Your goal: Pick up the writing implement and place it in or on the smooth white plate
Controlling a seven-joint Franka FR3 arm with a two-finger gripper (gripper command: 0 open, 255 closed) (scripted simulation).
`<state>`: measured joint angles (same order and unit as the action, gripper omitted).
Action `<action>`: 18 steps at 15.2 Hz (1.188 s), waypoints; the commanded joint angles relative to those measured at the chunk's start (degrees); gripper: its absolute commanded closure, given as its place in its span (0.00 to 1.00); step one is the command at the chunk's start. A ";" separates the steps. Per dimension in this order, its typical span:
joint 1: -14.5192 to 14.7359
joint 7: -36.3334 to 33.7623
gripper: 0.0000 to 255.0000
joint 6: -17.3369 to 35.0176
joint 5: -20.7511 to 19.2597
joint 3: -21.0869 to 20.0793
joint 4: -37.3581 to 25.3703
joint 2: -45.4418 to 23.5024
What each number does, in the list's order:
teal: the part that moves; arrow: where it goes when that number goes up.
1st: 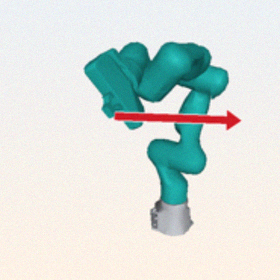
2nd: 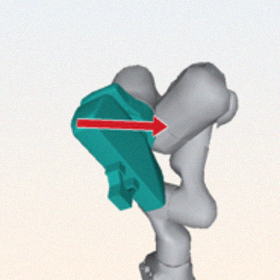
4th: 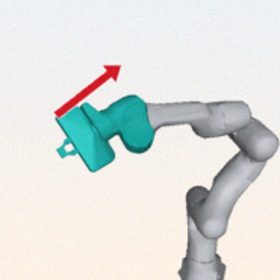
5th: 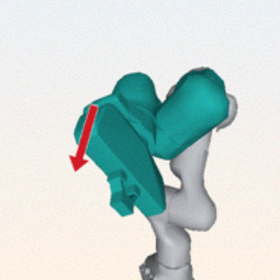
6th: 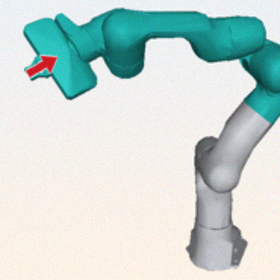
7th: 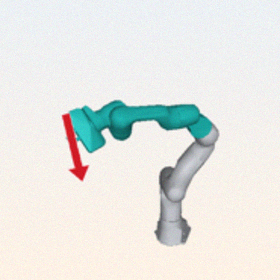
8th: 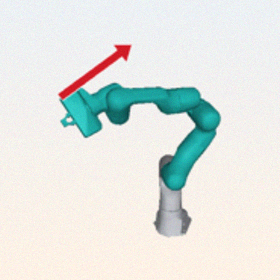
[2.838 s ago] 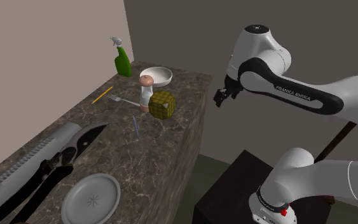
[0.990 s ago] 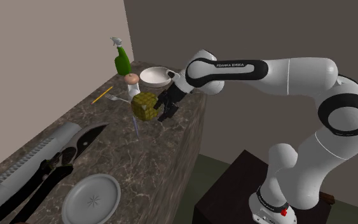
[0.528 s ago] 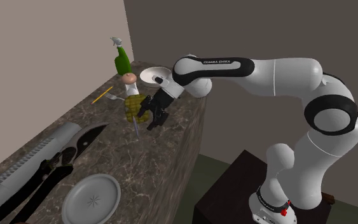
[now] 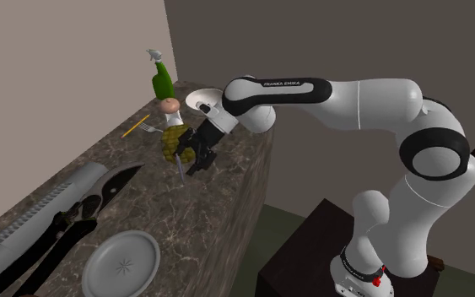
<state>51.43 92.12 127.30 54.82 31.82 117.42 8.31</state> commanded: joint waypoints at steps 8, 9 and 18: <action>0.31 -0.23 1.00 -0.62 0.37 0.10 -0.27 -2.74; 0.08 0.37 1.00 -0.97 0.50 0.48 -0.12 -2.80; -0.09 -1.55 1.00 -0.71 -0.89 -0.56 -0.09 -1.43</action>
<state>51.38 91.23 126.30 55.91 31.52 115.94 7.18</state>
